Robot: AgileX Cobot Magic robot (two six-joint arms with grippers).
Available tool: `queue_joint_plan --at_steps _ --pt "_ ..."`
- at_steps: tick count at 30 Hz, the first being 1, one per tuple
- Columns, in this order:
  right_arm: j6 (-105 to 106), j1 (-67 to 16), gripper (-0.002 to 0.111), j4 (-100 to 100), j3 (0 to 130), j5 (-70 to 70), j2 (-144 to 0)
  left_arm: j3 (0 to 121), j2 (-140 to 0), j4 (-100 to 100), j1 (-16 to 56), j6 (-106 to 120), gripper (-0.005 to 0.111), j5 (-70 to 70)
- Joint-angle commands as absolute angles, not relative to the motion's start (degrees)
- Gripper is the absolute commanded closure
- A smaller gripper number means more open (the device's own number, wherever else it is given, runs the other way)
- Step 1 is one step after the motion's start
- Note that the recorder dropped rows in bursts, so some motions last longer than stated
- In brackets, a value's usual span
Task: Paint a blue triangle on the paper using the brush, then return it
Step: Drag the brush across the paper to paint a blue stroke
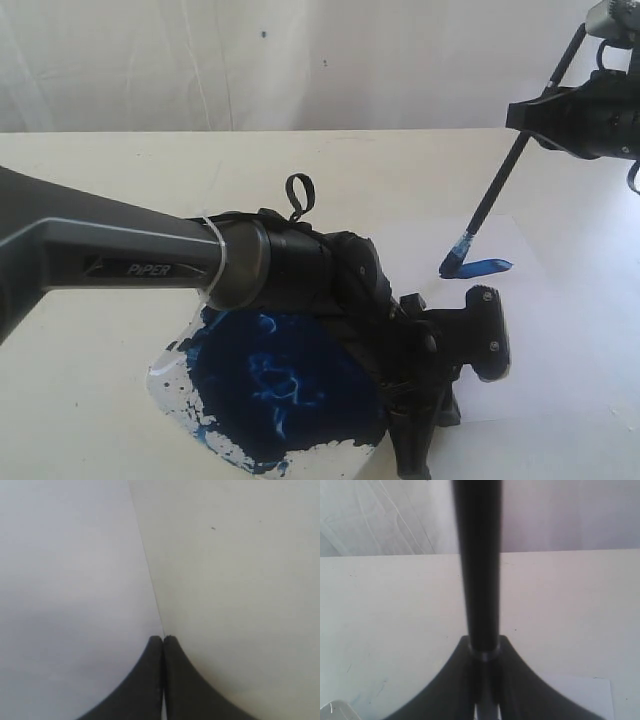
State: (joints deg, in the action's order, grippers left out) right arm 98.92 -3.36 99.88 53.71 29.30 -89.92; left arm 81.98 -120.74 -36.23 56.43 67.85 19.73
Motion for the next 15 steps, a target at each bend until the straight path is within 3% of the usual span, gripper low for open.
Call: queue_joint_plan --at_steps 1,15 --pt "98.7 -3.5 0.108 99.9 54.2 30.0 -90.2 81.9 -120.7 -36.8 56.7 67.7 0.107 21.0" --pt "98.5 -3.5 0.108 99.9 53.7 29.5 -90.9 81.9 -120.7 -36.8 56.7 67.7 0.107 21.0"
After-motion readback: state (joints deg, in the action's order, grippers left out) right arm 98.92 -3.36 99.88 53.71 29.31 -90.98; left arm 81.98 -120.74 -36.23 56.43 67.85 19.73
